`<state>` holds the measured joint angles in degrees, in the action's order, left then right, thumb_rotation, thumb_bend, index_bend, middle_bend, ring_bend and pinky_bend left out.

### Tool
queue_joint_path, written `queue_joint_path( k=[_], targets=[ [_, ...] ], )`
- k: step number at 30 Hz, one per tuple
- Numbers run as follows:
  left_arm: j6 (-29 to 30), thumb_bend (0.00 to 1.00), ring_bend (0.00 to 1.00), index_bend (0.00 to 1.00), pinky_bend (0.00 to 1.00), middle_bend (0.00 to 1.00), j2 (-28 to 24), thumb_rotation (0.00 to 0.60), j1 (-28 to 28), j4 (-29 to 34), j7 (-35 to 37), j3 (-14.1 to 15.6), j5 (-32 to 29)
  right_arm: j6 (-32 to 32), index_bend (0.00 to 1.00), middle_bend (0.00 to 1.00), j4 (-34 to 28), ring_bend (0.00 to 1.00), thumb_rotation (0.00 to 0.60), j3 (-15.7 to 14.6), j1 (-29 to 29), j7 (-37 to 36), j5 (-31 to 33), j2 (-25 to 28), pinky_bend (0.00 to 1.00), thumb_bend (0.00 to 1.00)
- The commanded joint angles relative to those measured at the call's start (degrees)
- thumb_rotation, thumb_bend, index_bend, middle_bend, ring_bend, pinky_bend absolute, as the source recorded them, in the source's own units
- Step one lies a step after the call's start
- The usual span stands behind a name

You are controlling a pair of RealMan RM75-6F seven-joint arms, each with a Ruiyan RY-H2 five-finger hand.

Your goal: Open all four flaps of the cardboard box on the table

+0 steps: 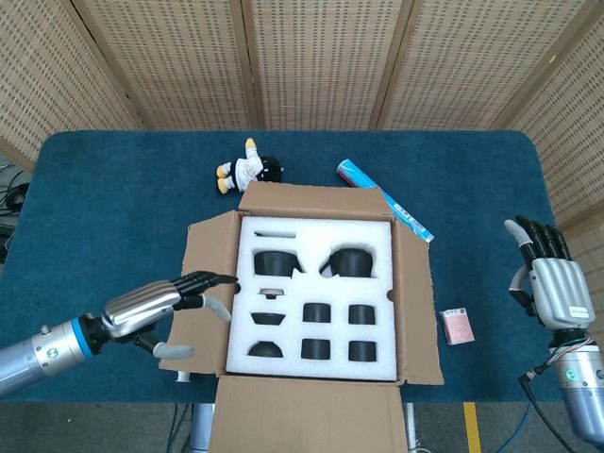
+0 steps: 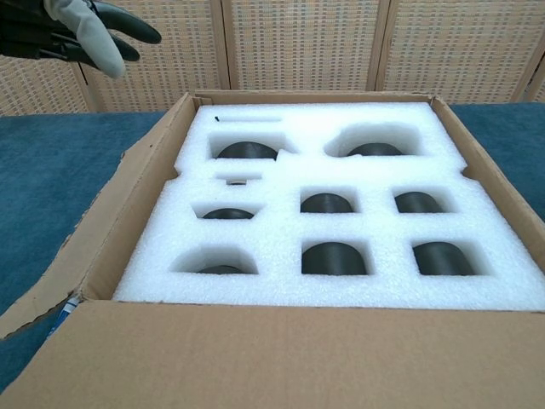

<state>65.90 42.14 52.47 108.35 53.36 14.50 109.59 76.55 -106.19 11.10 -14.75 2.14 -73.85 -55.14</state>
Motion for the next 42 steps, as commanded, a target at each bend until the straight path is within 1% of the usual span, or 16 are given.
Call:
queue_joint_path(
  k=[1, 4, 6, 8, 15, 21, 25, 27, 37, 42],
  targets=[
    [-0.29, 0.11, 0.00, 0.23, 0.00, 0.00, 1.59, 0.087, -8.17, 1.38, -19.16, -4.04, -11.24, 0.09, 0.09, 0.06, 0.23, 0.00, 0.600, 0.02, 0.07, 0.08, 0.16, -0.13, 0.00, 0.98],
    [1.47, 0.11, 0.00, 0.20, 0.00, 0.00, 3.04, 0.086, -11.30, 0.72, -27.78, -5.45, -15.06, 0.15, 0.09, 0.06, 0.58, 0.00, 0.600, 0.04, 0.15, 0.21, 0.47, -0.27, 0.00, 0.98],
    [2.79, 0.11, 0.00, 0.19, 0.00, 0.00, 4.02, 0.086, -13.25, 0.47, -32.21, -6.22, -17.20, 0.22, 0.09, 0.06, 0.78, 0.00, 0.600, 0.08, 0.19, 0.34, 0.67, -0.39, 0.00, 0.98],
    [4.23, 0.11, 0.00, 0.18, 0.00, 0.00, 4.91, 0.085, -15.12, 0.09, -35.58, -6.93, -19.08, 0.34, 0.09, 0.06, 0.99, 0.00, 0.600, 0.14, 0.24, 0.43, 0.85, -0.54, 0.00, 0.98],
    [8.10, 0.11, 0.00, 0.15, 0.00, 0.00, 7.09, 0.085, -20.57, -1.84, -43.59, -8.47, -23.84, 0.47, 0.09, 0.06, 1.79, 0.00, 0.600, 0.18, 0.40, 0.81, 1.48, -1.02, 0.00, 0.98],
    [11.69, 0.11, 0.00, 0.15, 0.00, 0.00, 8.91, 0.087, -24.39, -3.50, -46.92, -9.75, -26.07, 0.75, 0.09, 0.06, 2.27, 0.00, 0.600, -0.03, 0.44, 2.27, 1.45, -1.48, 0.00, 0.98],
    [16.06, 0.11, 0.00, 0.15, 0.00, 0.00, 11.18, 0.091, -28.86, -5.10, -49.89, -10.28, -28.13, 1.18, 0.09, 0.06, 2.48, 0.00, 0.600, -0.46, 0.43, 4.71, 1.25, -2.30, 0.00, 0.98],
    [17.57, 0.11, 0.00, 0.15, 0.00, 0.00, 11.71, 0.090, -30.64, -5.35, -50.02, -10.43, -28.68, 1.59, 0.09, 0.06, 2.42, 0.00, 0.600, -0.53, 0.44, 5.87, 1.17, -2.72, 0.00, 0.98],
    [21.14, 0.11, 0.00, 0.15, 0.00, 0.00, 13.25, 0.093, -36.88, -6.07, -52.27, -10.79, -29.30, 2.29, 0.09, 0.06, 2.21, 0.00, 0.600, -1.09, 0.87, 8.02, 1.06, -3.77, 0.00, 0.98],
    [21.23, 0.11, 0.00, 0.15, 0.00, 0.00, 13.51, 0.089, -38.52, -6.21, -52.71, -11.12, -29.79, 2.18, 0.09, 0.06, 2.48, 0.00, 0.600, -1.10, 0.92, 8.12, 1.28, -4.05, 0.00, 0.98]
  ],
)
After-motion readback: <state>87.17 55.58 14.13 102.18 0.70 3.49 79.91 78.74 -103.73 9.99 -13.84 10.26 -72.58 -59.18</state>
